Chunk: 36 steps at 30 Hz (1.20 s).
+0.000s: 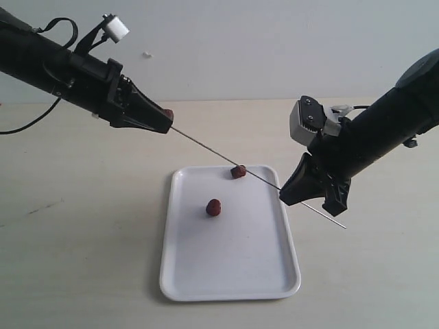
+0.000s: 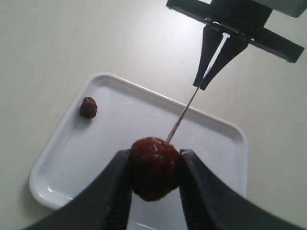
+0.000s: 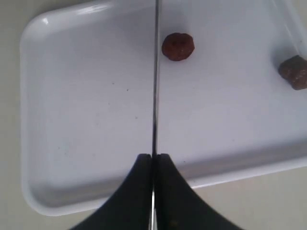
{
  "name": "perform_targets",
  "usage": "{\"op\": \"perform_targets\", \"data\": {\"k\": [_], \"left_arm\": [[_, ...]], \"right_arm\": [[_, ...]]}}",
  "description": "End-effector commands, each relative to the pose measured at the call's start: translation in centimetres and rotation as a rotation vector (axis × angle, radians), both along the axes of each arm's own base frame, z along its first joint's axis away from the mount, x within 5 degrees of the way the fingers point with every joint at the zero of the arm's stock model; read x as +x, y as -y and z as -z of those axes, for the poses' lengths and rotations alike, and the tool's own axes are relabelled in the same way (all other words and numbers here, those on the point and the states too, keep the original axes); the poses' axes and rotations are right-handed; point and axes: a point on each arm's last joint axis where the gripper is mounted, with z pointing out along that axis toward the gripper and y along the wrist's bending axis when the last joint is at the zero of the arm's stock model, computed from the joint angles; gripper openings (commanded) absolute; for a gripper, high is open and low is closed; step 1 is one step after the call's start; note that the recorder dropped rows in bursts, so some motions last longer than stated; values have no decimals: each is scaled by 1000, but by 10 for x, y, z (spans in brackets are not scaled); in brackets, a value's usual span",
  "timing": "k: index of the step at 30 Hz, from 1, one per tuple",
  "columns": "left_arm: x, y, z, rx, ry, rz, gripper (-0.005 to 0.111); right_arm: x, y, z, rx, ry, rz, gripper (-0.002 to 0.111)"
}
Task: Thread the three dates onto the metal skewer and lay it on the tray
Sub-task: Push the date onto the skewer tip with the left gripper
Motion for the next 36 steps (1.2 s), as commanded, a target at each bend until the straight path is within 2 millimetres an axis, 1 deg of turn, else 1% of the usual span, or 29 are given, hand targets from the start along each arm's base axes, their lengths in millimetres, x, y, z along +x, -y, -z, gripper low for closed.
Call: {"op": "perform_targets", "data": {"k": [1,5,9,15,23,29,36], "left_arm": [[3,-4,-5,2,25,-33,32],[6,-9,-5,3,30,-57,32],[6,-9,-5,1,30,-58,32],[5,-7,-8,-38,13,-49,32],[1,-4,-8,-43,-2,-17,32],[2,-3,-8,-32,12,-31,32],[5,-2,3,-23,-14,-28,32]], "right_arm": [[-1,0,0,10,-5,11,0],[-1,0,0,10,-5,11,0],[-1,0,0,10,-5,11,0],[-1,0,0,10,-5,11,0],[0,0,0,7,0,15,0],[0,0,0,8,-3,18,0],[0,0,0,9,-3,19,0]]}}
